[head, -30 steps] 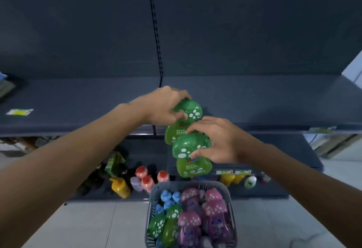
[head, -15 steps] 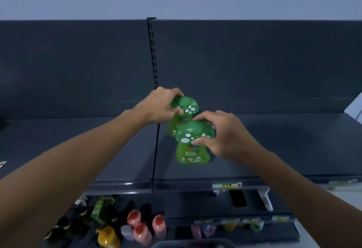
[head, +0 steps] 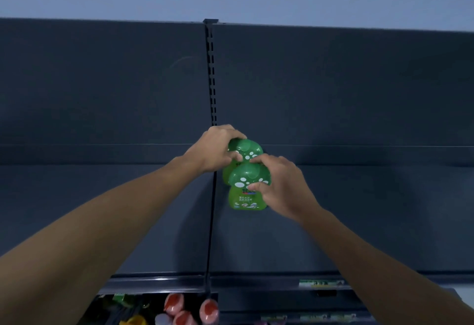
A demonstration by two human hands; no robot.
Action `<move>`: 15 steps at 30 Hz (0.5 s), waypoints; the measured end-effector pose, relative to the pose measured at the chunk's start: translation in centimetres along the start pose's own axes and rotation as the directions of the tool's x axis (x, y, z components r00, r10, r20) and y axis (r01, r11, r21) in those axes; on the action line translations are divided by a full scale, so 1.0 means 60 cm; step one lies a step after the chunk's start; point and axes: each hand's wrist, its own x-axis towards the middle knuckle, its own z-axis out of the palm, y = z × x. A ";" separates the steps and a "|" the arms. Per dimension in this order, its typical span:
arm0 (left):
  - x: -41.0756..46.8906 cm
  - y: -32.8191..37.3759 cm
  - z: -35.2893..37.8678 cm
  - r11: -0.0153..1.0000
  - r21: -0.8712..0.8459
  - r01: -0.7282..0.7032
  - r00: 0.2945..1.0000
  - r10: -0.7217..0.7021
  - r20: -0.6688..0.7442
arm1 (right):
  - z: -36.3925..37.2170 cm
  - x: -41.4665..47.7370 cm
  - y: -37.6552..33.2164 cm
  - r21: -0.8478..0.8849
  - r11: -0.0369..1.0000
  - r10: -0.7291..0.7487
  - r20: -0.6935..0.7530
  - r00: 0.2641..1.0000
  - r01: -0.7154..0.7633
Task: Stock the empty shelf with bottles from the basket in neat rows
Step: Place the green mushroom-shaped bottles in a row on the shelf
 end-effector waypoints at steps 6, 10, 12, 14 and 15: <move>0.005 -0.005 0.020 0.999 -0.030 -0.012 1.000 0.013 0.010 | 0.017 0.005 0.002 0.013 1.000 0.022 0.036 0.999 -0.023; 0.016 -0.006 0.028 0.999 -0.045 -0.017 1.000 0.016 -0.009 | 0.019 0.011 0.006 0.017 0.999 0.048 0.037 0.998 -0.048; 0.020 -0.007 0.031 0.998 -0.062 -0.007 1.000 0.006 -0.018 | 0.019 0.013 0.007 0.022 0.998 0.054 0.038 0.998 -0.055; 0.022 -0.009 0.033 0.997 -0.071 -0.005 1.000 0.003 -0.023 | 0.021 0.013 0.007 0.022 0.998 0.054 0.037 0.998 -0.055; 0.022 -0.010 0.034 0.997 -0.073 -0.006 1.000 0.004 -0.024 | 0.021 0.013 0.007 0.019 0.998 0.055 0.039 0.998 -0.056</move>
